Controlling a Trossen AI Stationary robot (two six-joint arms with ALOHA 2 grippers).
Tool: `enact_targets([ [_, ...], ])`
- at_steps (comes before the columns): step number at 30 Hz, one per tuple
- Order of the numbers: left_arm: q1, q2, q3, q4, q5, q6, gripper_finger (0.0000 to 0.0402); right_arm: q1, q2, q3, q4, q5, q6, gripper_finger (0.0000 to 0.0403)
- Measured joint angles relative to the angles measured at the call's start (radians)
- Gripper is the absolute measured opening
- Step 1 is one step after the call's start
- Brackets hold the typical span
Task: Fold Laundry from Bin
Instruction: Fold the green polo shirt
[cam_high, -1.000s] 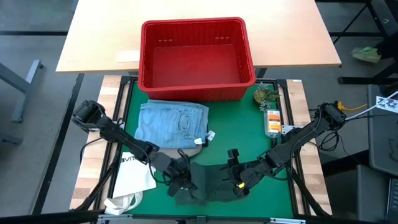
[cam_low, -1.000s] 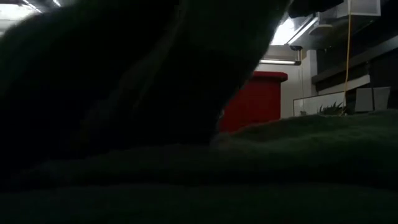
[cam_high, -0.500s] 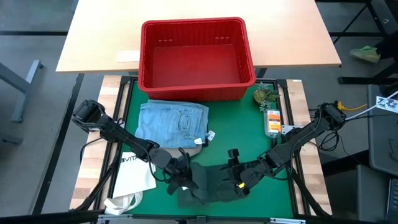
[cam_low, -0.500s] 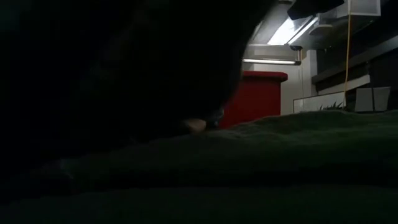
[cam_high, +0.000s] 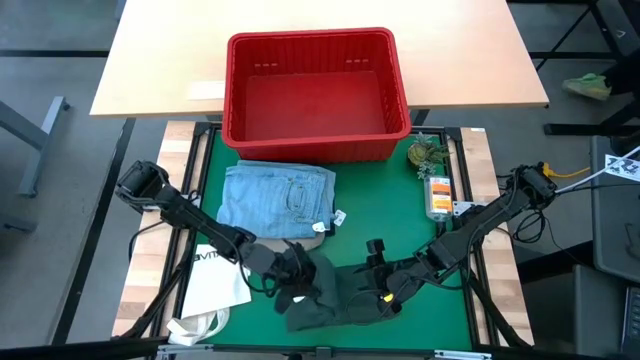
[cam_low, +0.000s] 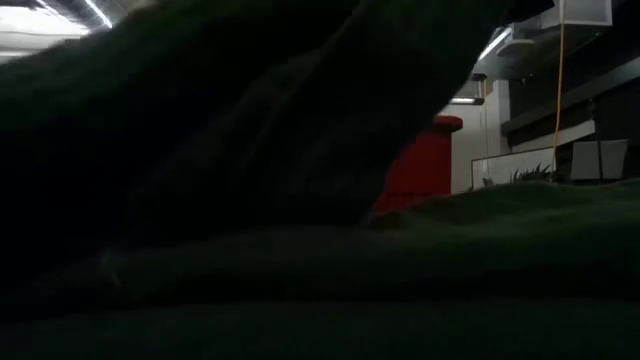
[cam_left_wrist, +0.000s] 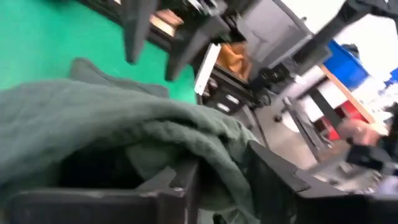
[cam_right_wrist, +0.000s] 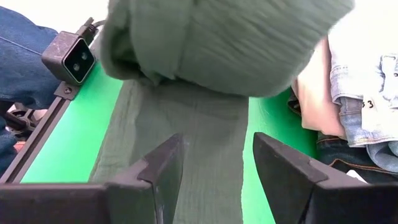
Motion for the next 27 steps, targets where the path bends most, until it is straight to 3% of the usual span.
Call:
enact_targets([
  [5, 0.009, 0.0, 0.0, 0.002, -0.025, 0.0, 0.0149, 0.0, 0.0, 0.0, 0.0, 0.0, 0.0, 0.0195],
  [10, 0.009, 0.0, 0.0, 0.029, 0.06, 0.0, 0.0176, 0.0, 0.0, 0.0, 0.0, 0.0, 0.0, 0.0195],
  [23, 0.006, 0.0, 0.0, 0.046, 0.069, 0.0, 0.016, 0.0, 0.0, 0.0, 0.003, 0.002, 0.0, 0.0195],
  [27, 0.006, 0.0, 0.0, 0.044, 0.052, 0.0, 0.0159, 0.0, 0.0, 0.0, 0.013, 0.065, 0.057, 0.0195],
])
